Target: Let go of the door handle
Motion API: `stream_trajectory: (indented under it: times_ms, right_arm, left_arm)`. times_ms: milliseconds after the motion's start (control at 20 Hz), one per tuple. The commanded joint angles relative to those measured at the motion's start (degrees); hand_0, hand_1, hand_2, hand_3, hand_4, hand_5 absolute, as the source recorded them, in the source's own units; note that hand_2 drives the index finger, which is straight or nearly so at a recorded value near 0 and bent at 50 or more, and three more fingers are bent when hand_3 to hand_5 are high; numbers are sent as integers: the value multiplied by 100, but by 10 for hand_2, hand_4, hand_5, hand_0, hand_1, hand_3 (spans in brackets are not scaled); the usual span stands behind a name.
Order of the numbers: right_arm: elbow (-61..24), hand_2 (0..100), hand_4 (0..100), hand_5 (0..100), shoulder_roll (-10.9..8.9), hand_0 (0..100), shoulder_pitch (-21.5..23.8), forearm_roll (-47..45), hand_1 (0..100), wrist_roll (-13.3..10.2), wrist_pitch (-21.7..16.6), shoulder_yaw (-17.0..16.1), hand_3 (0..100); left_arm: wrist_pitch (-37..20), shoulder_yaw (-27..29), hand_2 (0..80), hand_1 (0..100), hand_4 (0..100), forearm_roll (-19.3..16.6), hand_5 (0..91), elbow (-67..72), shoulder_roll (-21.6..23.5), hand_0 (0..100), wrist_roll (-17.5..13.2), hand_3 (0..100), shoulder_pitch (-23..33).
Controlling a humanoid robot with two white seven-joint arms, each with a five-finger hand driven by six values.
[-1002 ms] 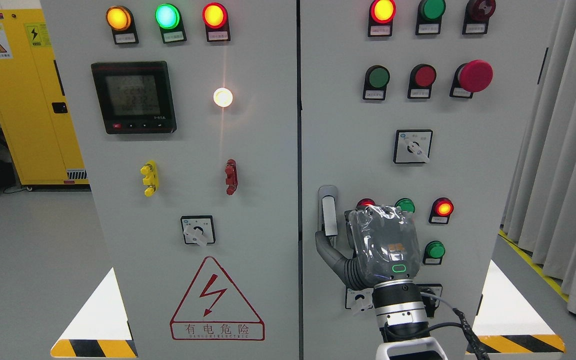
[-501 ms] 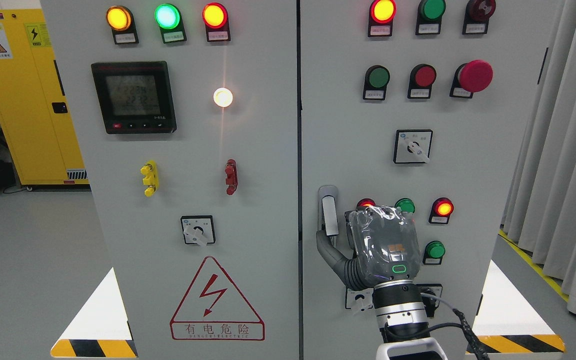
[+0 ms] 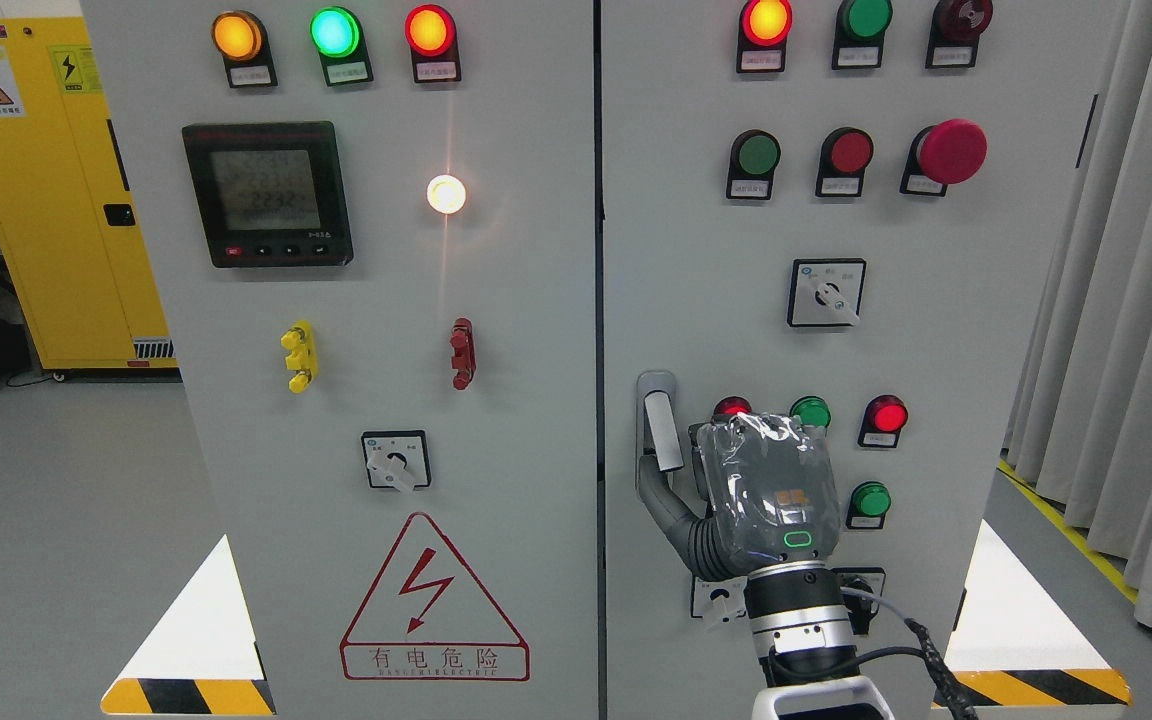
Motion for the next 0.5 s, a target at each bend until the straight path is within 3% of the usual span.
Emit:
stream_trajectory:
  times_ms: [0, 451]
  right_arm:
    - [-31, 1000, 1000, 1000, 0, 556, 15, 0, 426, -47, 3, -5, 1000]
    - [-31, 1000, 1000, 1000, 0, 568, 23, 0, 431, -47, 3, -76, 1000]
  left_arm:
    - [-5, 0, 0, 556, 0, 0, 0, -70, 0, 120, -1, 0, 0]
    - [-5, 0, 0, 556, 0, 0, 0, -70, 0, 120, -1, 0, 0]
